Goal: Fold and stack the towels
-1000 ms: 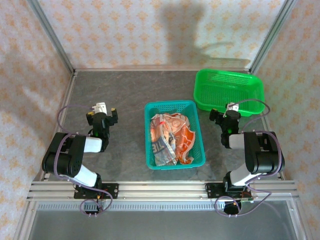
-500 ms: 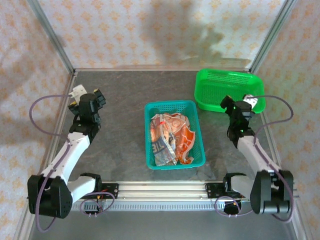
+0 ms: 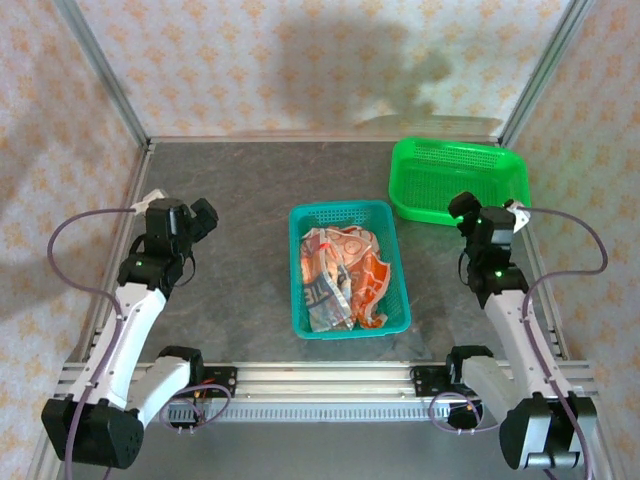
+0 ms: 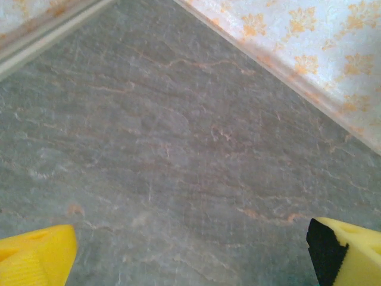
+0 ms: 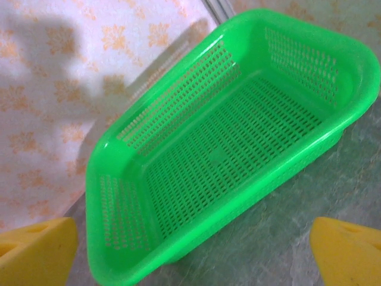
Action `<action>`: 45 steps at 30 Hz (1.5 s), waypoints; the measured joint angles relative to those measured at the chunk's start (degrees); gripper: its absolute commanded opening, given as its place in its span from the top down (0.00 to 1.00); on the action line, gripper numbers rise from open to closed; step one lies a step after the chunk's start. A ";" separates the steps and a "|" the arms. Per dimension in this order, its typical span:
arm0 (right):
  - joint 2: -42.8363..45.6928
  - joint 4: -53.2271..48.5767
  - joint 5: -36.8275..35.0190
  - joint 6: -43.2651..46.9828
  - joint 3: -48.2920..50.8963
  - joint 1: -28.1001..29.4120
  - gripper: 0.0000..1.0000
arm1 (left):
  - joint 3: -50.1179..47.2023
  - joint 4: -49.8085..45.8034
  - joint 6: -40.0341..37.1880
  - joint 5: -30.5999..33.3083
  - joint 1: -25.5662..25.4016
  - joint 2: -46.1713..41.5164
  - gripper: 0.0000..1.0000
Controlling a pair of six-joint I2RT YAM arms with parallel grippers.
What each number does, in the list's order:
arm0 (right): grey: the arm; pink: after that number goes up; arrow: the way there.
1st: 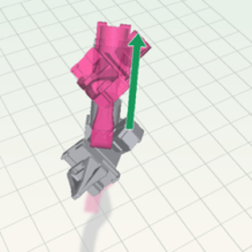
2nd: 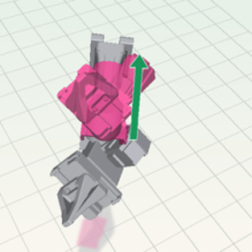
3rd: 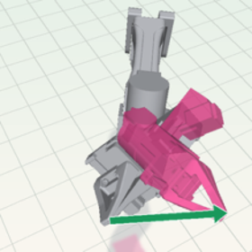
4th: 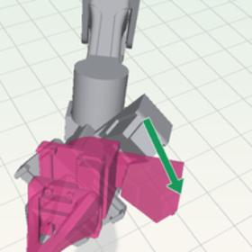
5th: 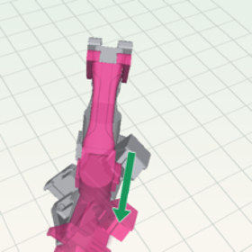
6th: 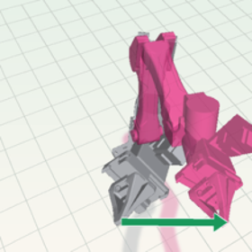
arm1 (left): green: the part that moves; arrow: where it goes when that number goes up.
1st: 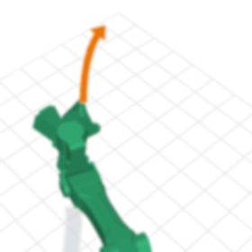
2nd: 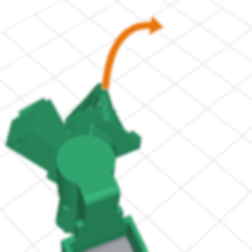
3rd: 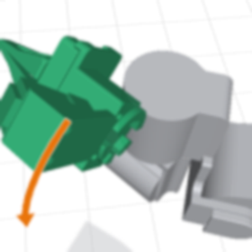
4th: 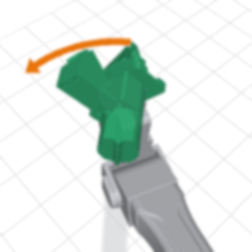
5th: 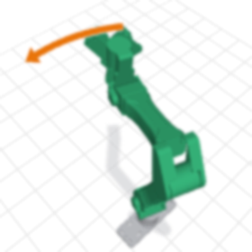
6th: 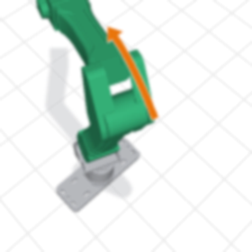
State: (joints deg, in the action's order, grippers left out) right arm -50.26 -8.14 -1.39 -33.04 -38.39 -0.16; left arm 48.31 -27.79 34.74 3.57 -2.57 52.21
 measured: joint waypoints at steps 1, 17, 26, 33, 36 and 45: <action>0.02 -1.18 0.96 -0.52 -0.70 0.00 0.01 | 0.35 -1.14 0.42 -0.68 0.00 -0.11 0.00; -5.18 -21.24 5.60 -5.01 -13.05 4.39 0.01 | 13.66 -21.88 7.21 1.11 -22.80 11.98 0.00; -4.22 -24.04 7.02 -2.49 -13.05 8.07 0.01 | 34.42 -33.46 17.31 11.98 -45.22 32.74 0.00; -2.05 -27.87 7.04 -0.07 -15.10 8.28 0.01 | 42.62 -37.33 21.70 15.82 -55.56 45.53 0.00; 0.02 -28.26 7.39 0.96 -15.15 8.28 0.01 | 42.80 -36.96 22.45 15.67 -57.75 47.82 0.00; 1.95 -28.33 9.33 2.27 -14.69 8.28 0.01 | 42.82 -31.17 22.86 11.26 -59.95 51.67 0.15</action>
State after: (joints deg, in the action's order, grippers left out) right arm -48.31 -36.47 7.94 -30.76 -53.08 8.12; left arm 91.13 -58.96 57.60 14.83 -62.52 103.88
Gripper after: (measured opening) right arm 0.993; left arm 0.867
